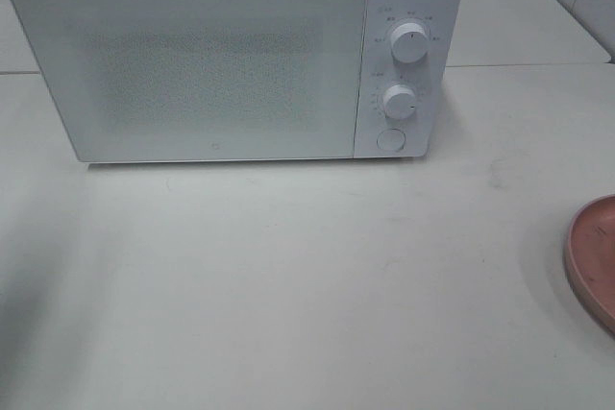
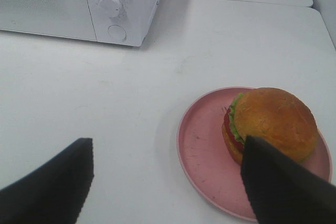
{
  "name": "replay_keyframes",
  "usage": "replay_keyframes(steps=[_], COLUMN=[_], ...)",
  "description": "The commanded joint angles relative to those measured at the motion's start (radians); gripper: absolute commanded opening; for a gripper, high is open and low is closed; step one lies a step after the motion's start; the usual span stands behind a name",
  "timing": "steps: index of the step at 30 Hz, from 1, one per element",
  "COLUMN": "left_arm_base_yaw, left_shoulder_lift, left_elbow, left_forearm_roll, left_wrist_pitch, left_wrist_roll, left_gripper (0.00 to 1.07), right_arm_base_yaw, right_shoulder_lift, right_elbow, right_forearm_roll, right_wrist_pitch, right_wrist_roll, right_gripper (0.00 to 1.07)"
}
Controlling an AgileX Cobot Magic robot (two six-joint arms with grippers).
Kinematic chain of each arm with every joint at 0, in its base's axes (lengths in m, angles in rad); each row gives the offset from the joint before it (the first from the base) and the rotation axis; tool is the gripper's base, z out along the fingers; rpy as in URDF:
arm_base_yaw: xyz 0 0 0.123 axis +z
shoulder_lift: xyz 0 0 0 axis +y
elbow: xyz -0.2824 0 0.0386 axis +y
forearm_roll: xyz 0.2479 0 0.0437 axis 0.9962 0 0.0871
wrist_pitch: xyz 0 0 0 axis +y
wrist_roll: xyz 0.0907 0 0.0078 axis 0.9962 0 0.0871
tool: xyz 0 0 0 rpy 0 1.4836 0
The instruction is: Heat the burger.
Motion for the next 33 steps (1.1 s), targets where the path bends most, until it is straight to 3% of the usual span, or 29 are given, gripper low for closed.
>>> replay_keyframes(steps=[1, 12, 13, 14, 16, 19, 27, 33], left_arm_base_yaw=[0.008, 0.008, 0.008, 0.008, 0.008, 0.008, 0.008, 0.006], left_shoulder_lift=[-0.123, -0.538, -0.610, -0.610, -0.725, -0.831, -1.113, -1.114], left_elbow=[0.045, 0.221, 0.238, 0.238, 0.241, 0.241, 0.241, 0.241], left_forearm_roll=[-0.008, 0.059, 0.085, 0.085, 0.132, 0.169, 0.189, 0.198], left_wrist_pitch=[0.008, -0.072, -0.052, -0.052, -0.053, -0.054, -0.055, -0.057], left_wrist_roll=[-0.010, -0.017, -0.064, -0.064, -0.131, -0.170, -0.158, -0.160], left_gripper=[0.98, 0.98, 0.98, 0.98, 0.98, 0.98, 0.98, 0.98], right_arm_base_yaw=[-0.005, -0.005, -0.005, -0.005, -0.005, -0.005, -0.005, -0.005], right_shoulder_lift=[-0.027, -0.027, -0.027, -0.027, -0.027, -0.027, -0.027, -0.022], right_elbow=[0.003, 0.003, 0.003, 0.003, 0.003, 0.003, 0.003, 0.003], right_forearm_roll=[0.001, 0.001, 0.001, 0.001, 0.001, 0.001, 0.001, 0.001], right_wrist_pitch=[-0.005, -0.005, -0.005, -0.005, -0.005, -0.005, -0.005, -0.005], right_wrist_roll=[-0.004, -0.004, -0.004, -0.004, -0.004, -0.004, -0.004, -0.004], right_gripper=[0.75, 0.75, 0.75, 0.75, 0.75, 0.75, 0.75, 0.75])
